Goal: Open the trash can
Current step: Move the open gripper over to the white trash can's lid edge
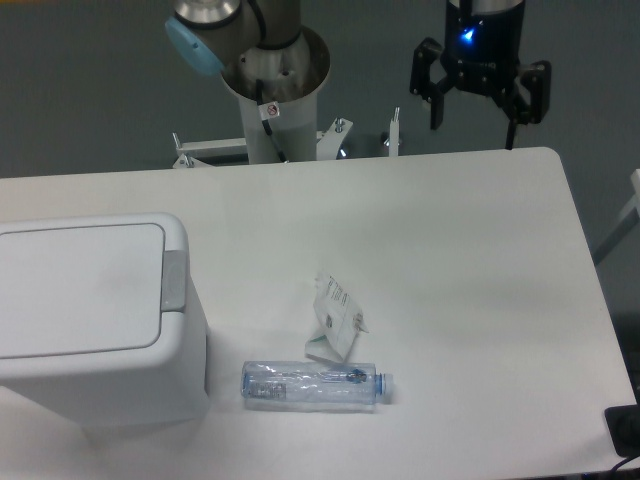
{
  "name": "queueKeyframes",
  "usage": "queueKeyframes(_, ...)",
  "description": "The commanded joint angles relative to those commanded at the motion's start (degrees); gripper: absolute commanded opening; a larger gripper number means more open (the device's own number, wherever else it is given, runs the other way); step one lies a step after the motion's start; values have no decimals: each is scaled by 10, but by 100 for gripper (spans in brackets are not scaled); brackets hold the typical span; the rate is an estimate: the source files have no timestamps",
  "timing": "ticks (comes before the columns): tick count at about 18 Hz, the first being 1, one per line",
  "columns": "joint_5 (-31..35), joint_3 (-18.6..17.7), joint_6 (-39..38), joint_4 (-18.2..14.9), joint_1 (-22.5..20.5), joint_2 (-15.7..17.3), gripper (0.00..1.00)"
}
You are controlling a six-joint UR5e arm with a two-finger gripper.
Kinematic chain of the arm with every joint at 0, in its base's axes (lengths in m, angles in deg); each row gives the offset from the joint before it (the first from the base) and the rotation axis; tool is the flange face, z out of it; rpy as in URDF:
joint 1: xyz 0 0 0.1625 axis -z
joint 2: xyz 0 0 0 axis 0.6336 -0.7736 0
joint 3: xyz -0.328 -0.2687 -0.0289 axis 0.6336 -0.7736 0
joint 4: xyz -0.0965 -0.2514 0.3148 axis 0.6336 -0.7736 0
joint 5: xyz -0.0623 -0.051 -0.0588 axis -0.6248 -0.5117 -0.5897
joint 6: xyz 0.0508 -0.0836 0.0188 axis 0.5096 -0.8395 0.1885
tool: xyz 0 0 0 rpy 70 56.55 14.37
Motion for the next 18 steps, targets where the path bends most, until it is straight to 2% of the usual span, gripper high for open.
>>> queueKeyframes(3, 4, 0, -11, 3, 2, 0, 100)
queueKeyframes(5, 0, 2, -59, 7, 5, -10, 100)
queueKeyframes(8, -11, 4, -142, 61, 47, -36, 100)
queueKeyframes(10, -11, 4, -246, 92, 62, -54, 100)
queueKeyframes(13, -11, 6, -416, 164, 112, -80, 100)
queueKeyframes(15, -14, 9, -515, 172, 148, -89, 100)
queueKeyframes(18, -31, 11, -591, 172, 178, -88, 100)
